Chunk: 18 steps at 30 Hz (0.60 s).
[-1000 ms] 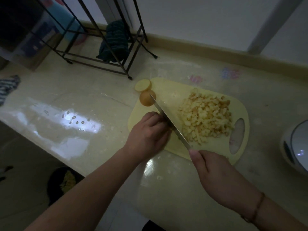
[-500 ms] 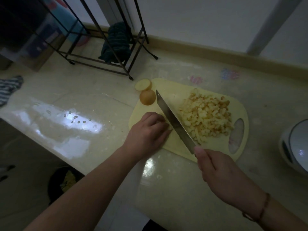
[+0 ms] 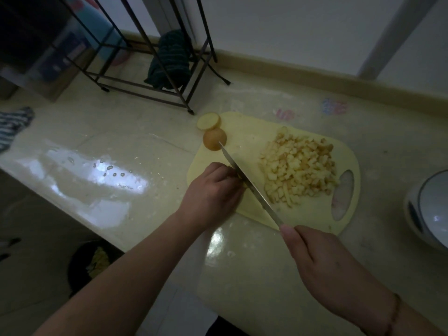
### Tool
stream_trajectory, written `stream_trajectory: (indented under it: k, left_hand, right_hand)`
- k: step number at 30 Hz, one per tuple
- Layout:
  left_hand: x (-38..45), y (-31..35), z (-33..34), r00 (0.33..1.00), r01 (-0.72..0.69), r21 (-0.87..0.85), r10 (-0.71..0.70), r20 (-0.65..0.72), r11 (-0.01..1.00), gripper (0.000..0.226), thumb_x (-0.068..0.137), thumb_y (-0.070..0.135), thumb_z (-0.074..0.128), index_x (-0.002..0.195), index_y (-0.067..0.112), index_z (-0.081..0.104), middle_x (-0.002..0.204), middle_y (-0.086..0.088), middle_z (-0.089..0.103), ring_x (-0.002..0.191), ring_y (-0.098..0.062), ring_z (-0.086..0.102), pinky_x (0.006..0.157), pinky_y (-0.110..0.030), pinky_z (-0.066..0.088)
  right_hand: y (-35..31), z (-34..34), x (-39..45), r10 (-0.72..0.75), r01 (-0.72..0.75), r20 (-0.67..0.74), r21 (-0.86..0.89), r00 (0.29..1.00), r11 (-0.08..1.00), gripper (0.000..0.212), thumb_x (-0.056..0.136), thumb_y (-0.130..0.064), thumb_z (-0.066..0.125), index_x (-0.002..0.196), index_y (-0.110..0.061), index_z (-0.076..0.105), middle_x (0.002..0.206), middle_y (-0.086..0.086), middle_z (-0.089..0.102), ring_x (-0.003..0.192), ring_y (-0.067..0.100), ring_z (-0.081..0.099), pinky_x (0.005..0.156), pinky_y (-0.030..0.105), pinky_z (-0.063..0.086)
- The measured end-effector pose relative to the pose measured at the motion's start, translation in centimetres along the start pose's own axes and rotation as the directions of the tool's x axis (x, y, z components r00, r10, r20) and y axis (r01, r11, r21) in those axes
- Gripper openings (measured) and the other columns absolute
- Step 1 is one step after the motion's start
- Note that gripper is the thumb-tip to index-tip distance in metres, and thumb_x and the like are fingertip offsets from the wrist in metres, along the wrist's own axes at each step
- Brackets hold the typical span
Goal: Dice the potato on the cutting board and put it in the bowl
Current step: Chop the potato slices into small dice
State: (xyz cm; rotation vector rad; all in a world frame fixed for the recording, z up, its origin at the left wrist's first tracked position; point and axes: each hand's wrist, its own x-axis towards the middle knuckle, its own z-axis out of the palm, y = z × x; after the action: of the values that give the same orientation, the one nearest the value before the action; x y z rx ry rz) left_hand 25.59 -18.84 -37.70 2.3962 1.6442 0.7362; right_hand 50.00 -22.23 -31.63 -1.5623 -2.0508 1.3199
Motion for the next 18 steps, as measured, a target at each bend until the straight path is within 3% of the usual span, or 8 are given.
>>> stream_trajectory:
  k: [8, 13, 18]
  left_hand:
    - [0.2, -0.5, -0.2, 1.000, -0.015, -0.049, 0.015, 0.009, 0.999, 0.021, 0.092, 0.022, 0.065, 0.092, 0.007, 0.079, 0.090, -0.007, 0.069, 0.083, -0.025, 0.060, 0.070, -0.029, 0.048]
    - [0.4, -0.6, -0.2, 0.999, -0.036, -0.031, 0.037, 0.027, 0.999, 0.017, 0.091, 0.019, 0.067, 0.091, 0.007, 0.078, 0.091, -0.007, 0.069, 0.083, -0.027, 0.061, 0.067, -0.035, 0.052]
    - [0.3, -0.4, -0.4, 0.998, -0.051, -0.049, 0.053, 0.028, 0.997, 0.024, 0.094, 0.022, 0.063, 0.089, 0.005, 0.077, 0.088, -0.008, 0.067, 0.083, -0.025, 0.060, 0.068, -0.035, 0.051]
  right_hand:
    - [-0.3, -0.1, 0.4, 0.040, -0.038, 0.049, -0.029, 0.998, 0.999, 0.057, 0.084, -0.065, 0.019, 0.059, -0.021, 0.046, 0.053, -0.005, 0.052, 0.056, 0.007, 0.050, 0.057, 0.025, 0.033]
    - [-0.7, 0.0, 1.7, 0.069, -0.069, 0.054, -0.006, 0.996, 0.998, 0.059, 0.086, -0.062, 0.020, 0.060, -0.017, 0.047, 0.053, 0.000, 0.053, 0.055, 0.008, 0.051, 0.056, 0.019, 0.037]
    - [0.4, -1.1, 1.9, 0.143, -0.152, 0.089, 0.109, 0.986, 0.982, 0.066, 0.085, -0.066, 0.020, 0.061, -0.012, 0.049, 0.049, -0.001, 0.049, 0.045, 0.006, 0.044, 0.054, 0.030, 0.036]
